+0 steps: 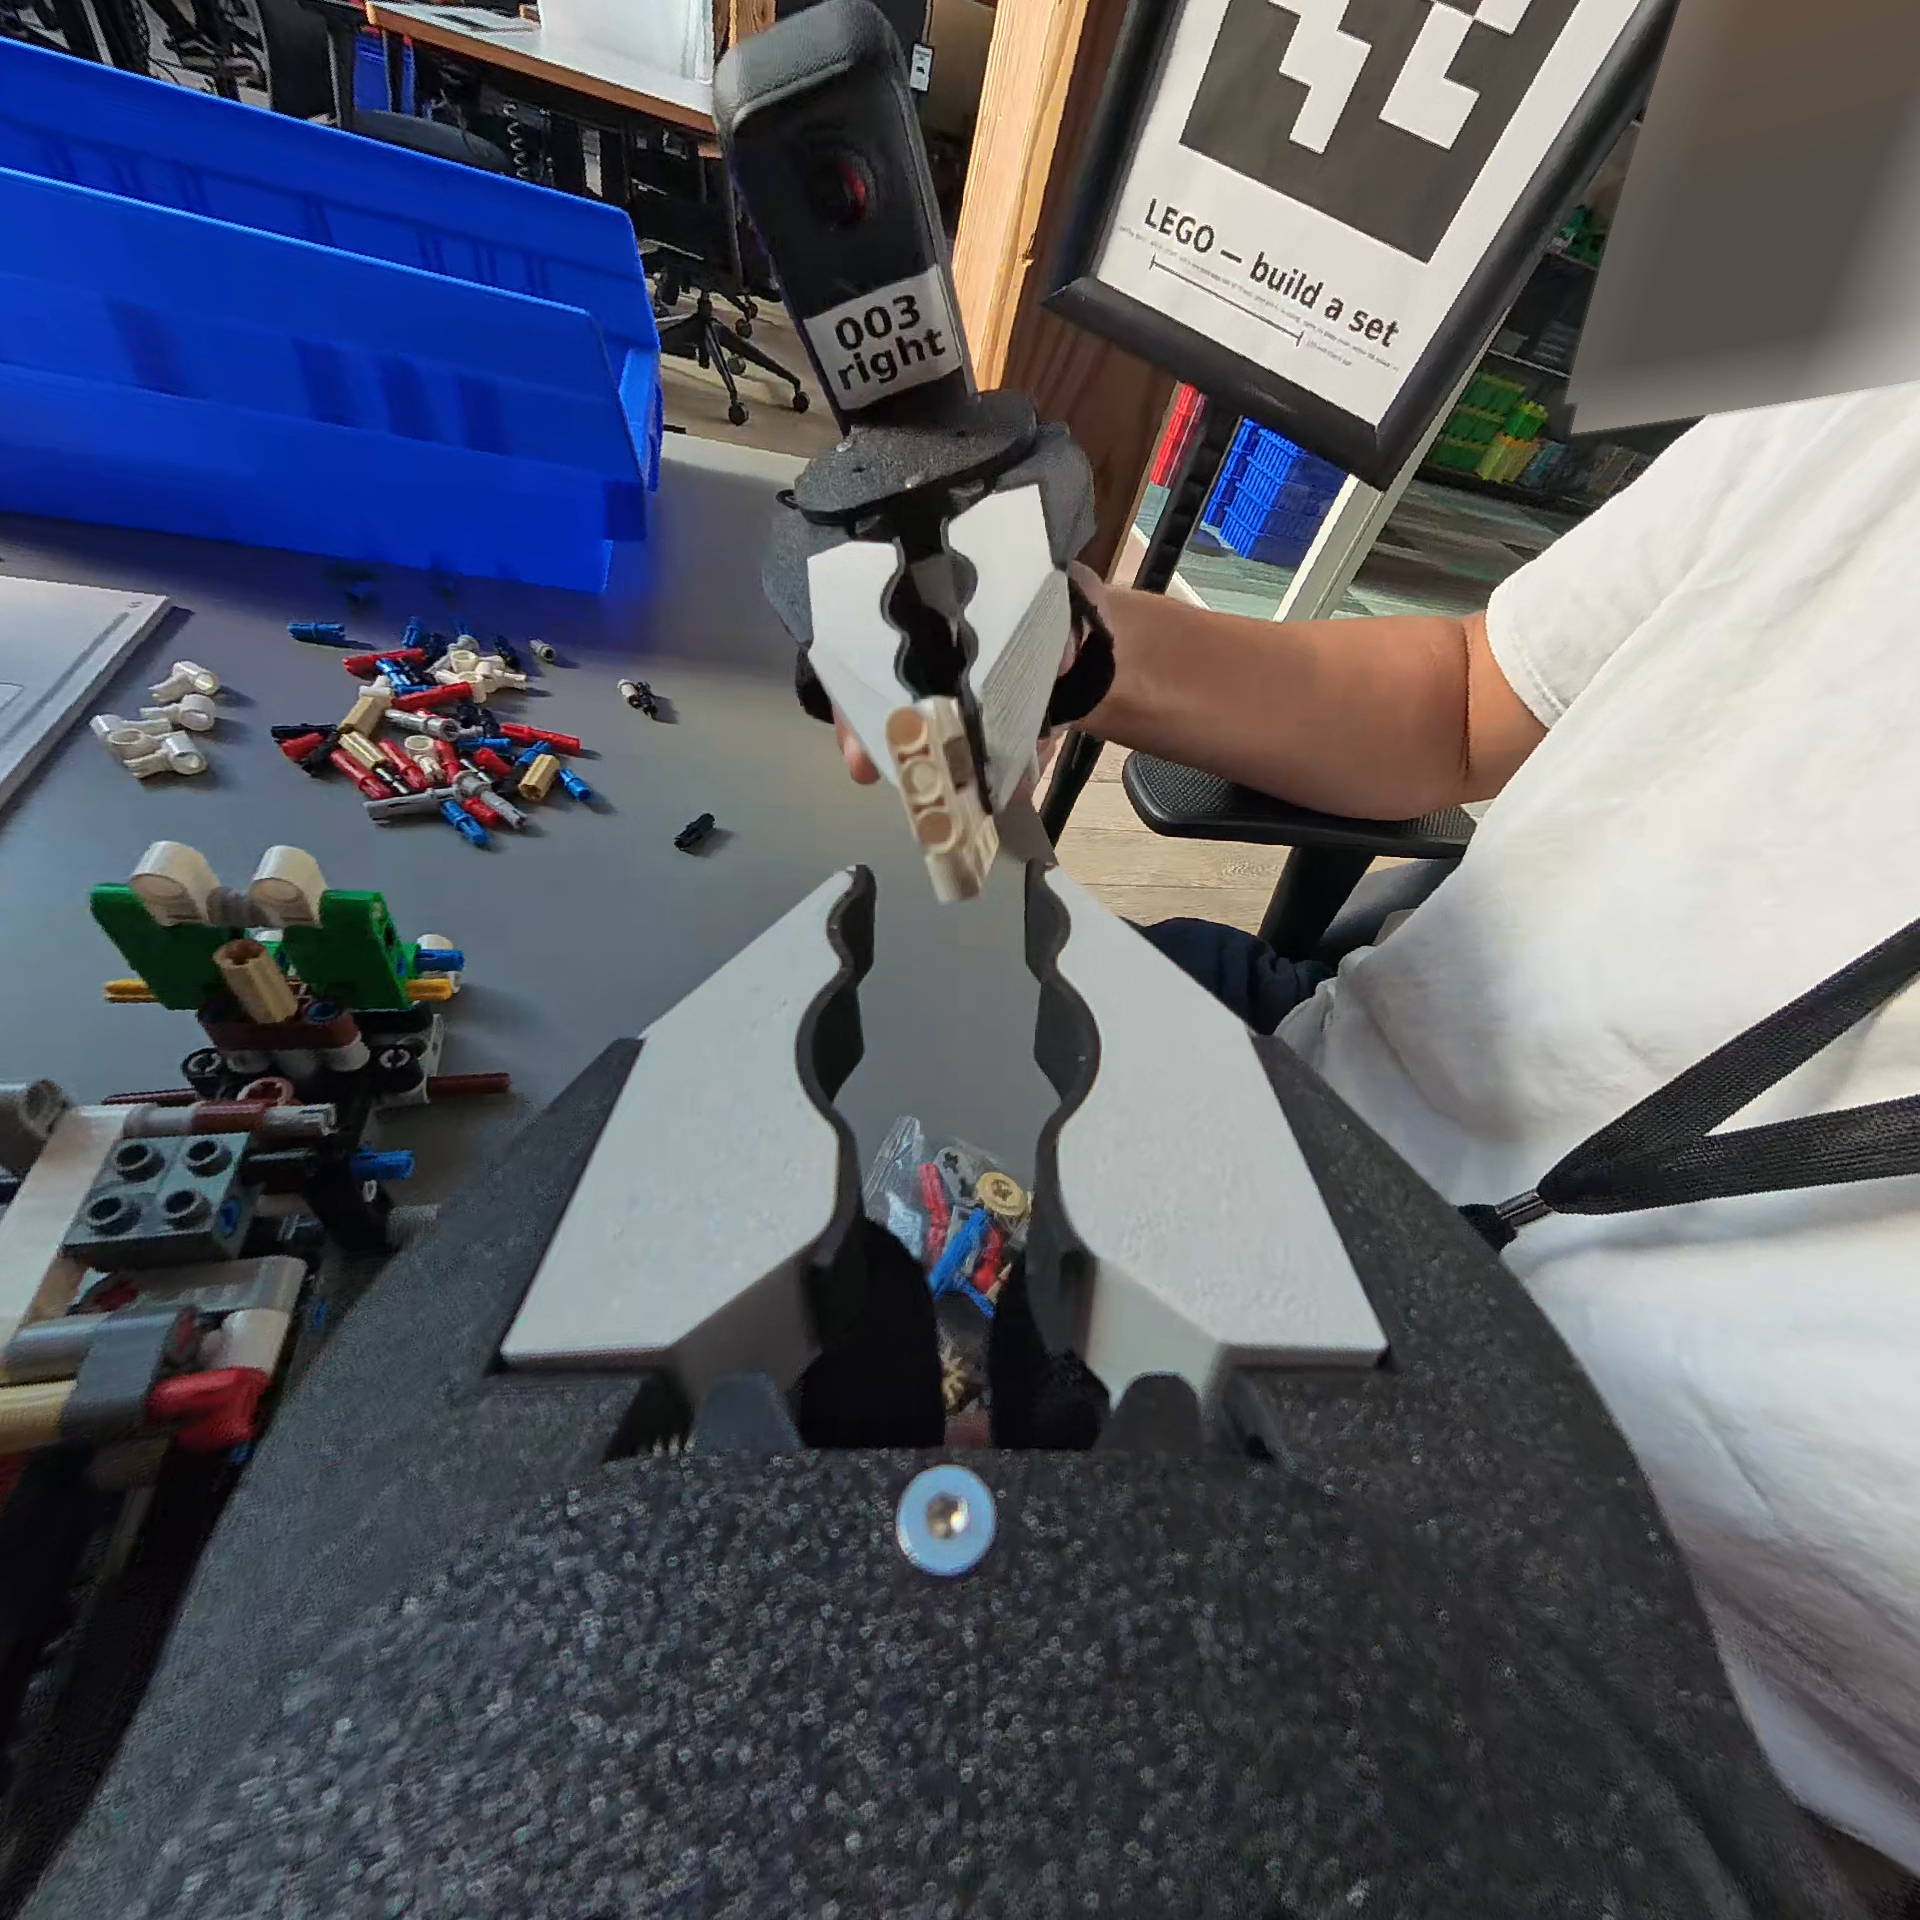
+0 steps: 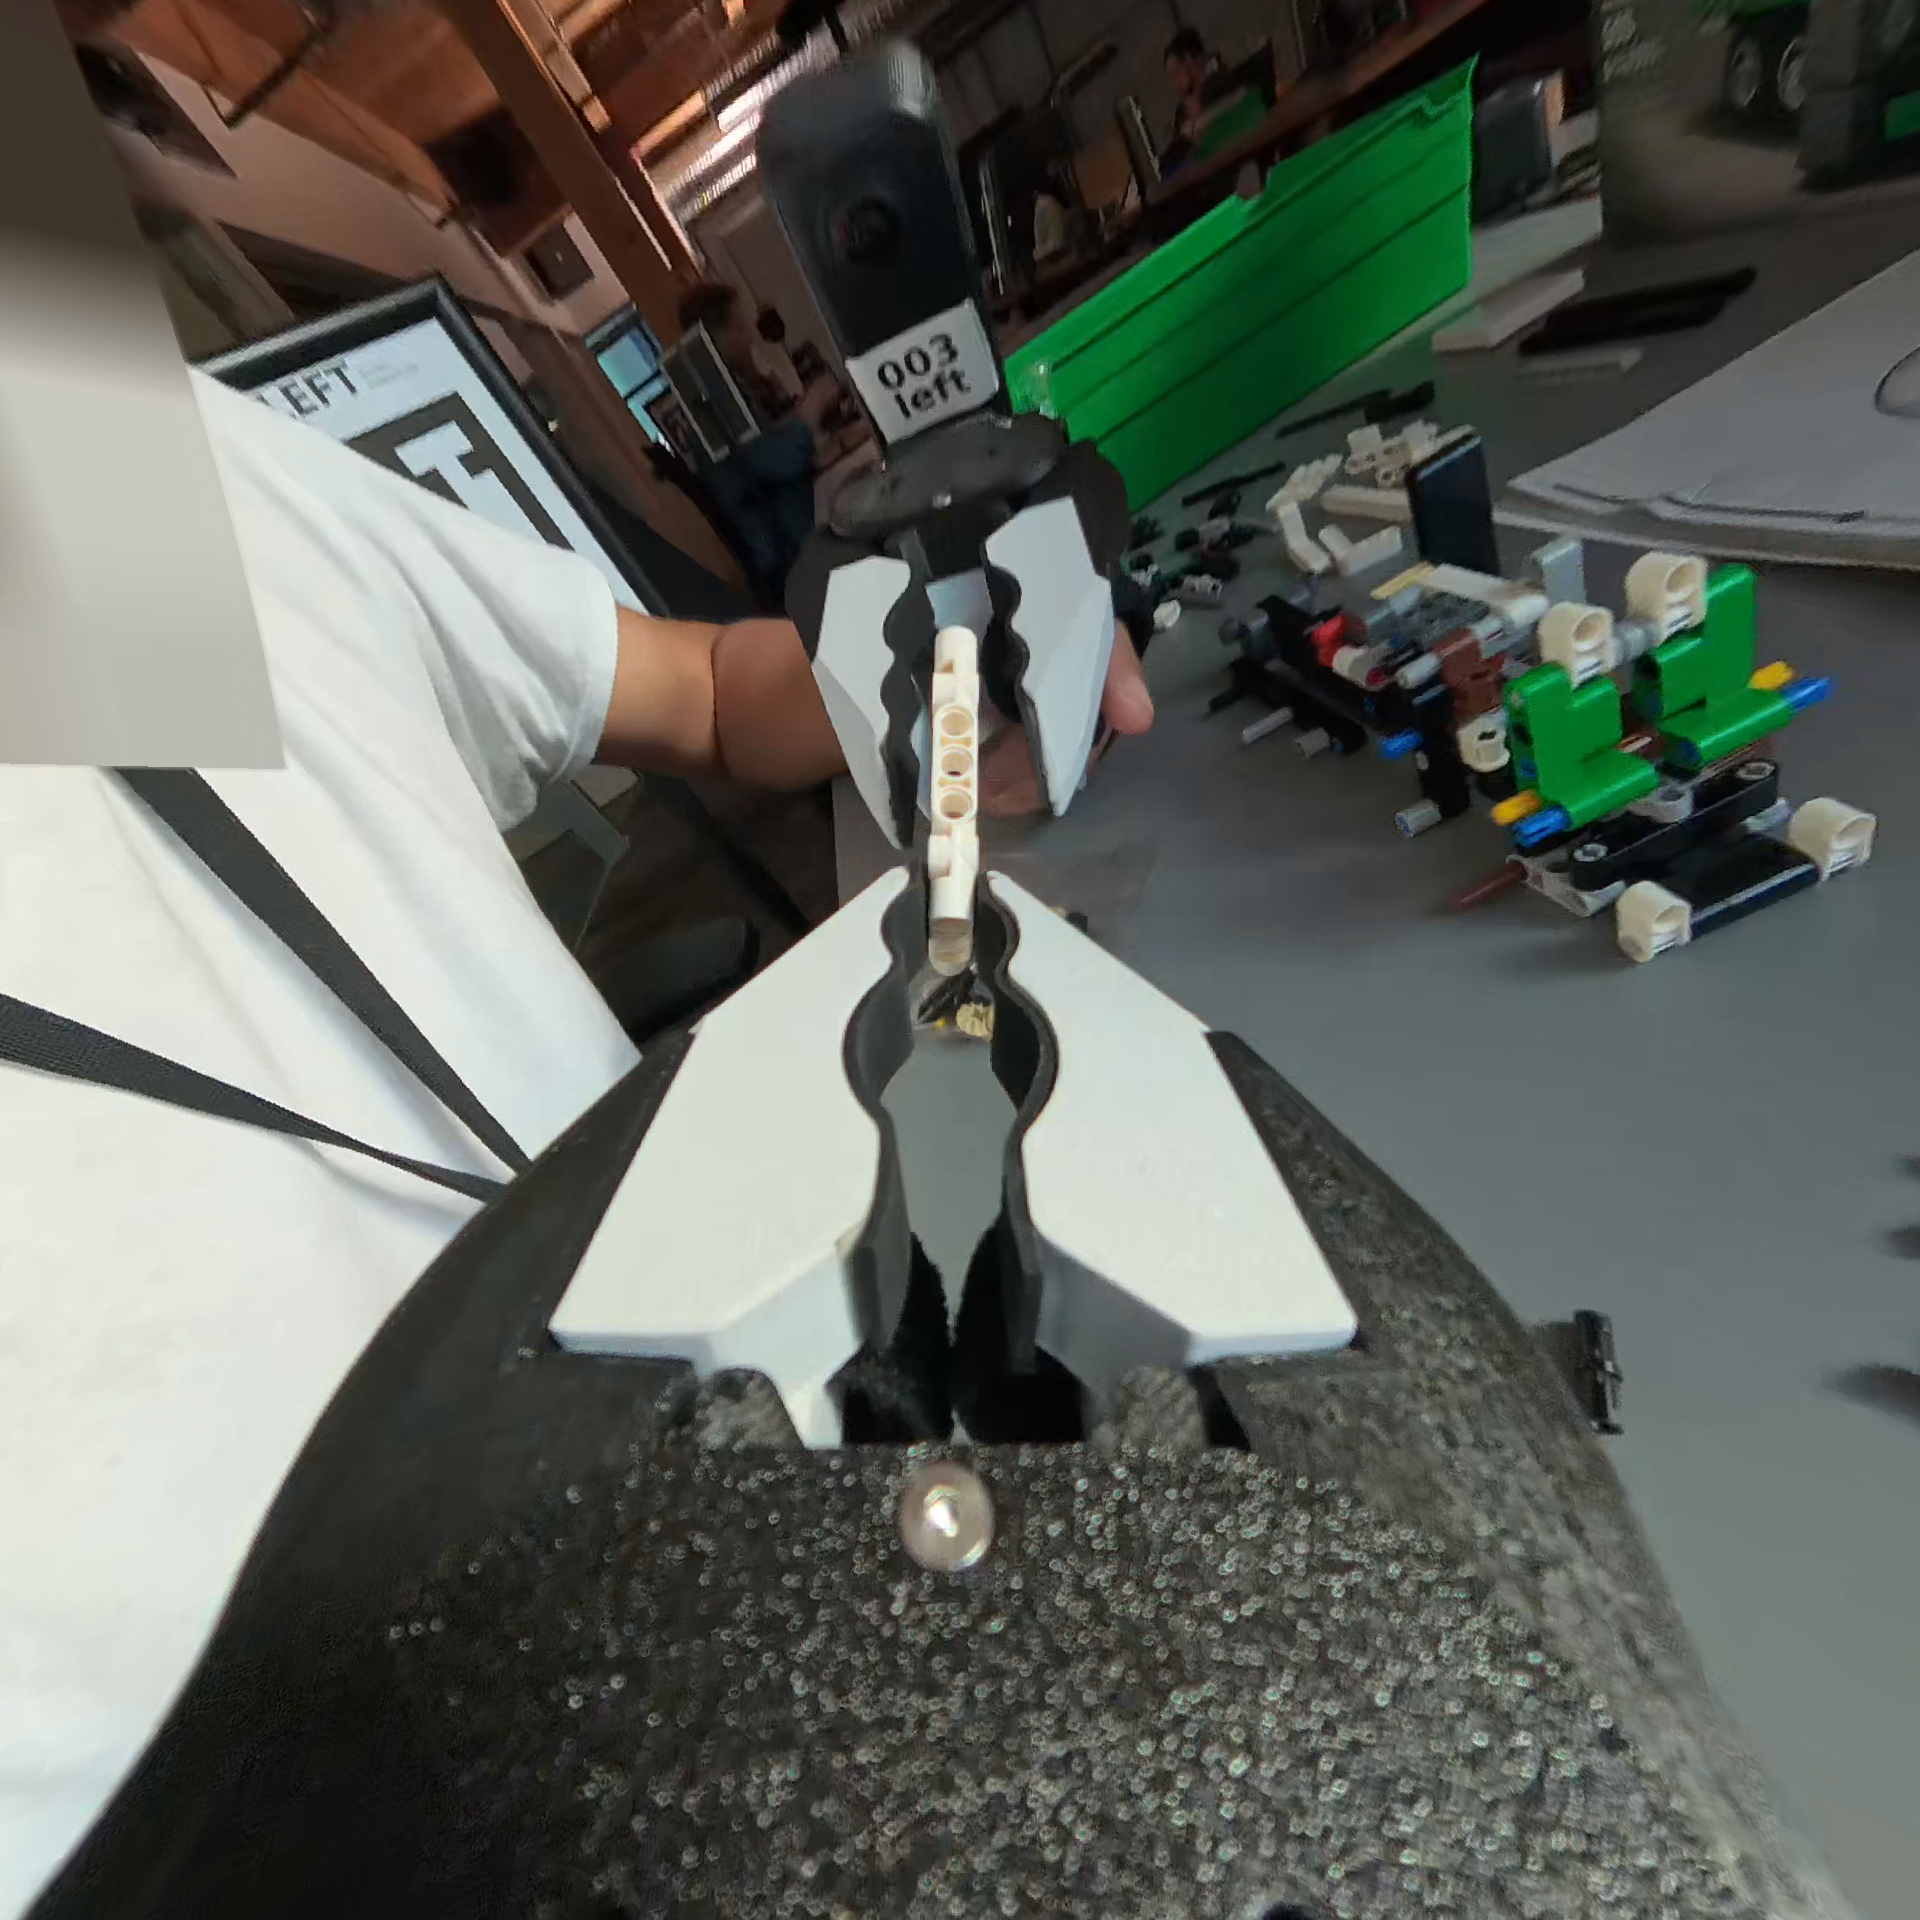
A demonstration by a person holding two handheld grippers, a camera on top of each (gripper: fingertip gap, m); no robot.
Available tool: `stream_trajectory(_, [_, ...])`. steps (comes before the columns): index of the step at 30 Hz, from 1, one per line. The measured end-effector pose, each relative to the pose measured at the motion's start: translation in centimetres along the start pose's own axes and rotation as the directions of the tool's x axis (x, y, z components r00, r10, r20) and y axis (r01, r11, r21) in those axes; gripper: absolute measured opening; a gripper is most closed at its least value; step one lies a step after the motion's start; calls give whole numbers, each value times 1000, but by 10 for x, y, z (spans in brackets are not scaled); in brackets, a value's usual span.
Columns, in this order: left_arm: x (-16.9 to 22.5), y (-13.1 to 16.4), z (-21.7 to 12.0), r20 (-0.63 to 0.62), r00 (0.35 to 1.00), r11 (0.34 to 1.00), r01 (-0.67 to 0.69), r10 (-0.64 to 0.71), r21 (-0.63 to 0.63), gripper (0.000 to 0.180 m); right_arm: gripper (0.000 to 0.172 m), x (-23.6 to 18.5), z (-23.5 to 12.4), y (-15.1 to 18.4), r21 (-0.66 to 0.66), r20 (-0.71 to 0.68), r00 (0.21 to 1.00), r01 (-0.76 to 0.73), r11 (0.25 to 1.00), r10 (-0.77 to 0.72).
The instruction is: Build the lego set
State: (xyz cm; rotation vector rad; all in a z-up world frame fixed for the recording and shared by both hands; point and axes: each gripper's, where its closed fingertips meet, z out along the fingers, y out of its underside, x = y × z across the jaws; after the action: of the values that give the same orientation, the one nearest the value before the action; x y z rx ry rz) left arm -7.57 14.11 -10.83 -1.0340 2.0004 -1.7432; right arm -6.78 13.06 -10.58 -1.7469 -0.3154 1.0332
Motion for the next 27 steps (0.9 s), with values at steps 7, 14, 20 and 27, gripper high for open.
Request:
stream_trajectory(7, [5, 3, -1, -50, 998, 999, 22, -23, -23, 9, 6, 0, 11, 16, -121, -5, 1000, 1, 993, -2])
stream_trajectory(14, [7, 2, 1, -50, 998, 999, 33, -33, -10, 6, 6, 0, 8, 12, -88, 2, 1000, -7, 996, 7])
stream_trajectory(20, [6, 1, 1, -77, 992, 995, 100, -101, -9, 6, 6, 1, 7, 7, -51, 5, 1000, -12, 999, 12])
stream_trajectory(27, [14, 4, 0, -151, 978, 989, 143, -147, -38, 7, 6, -4, 6, 7, -49, 44, 999, -14, 999, 16])
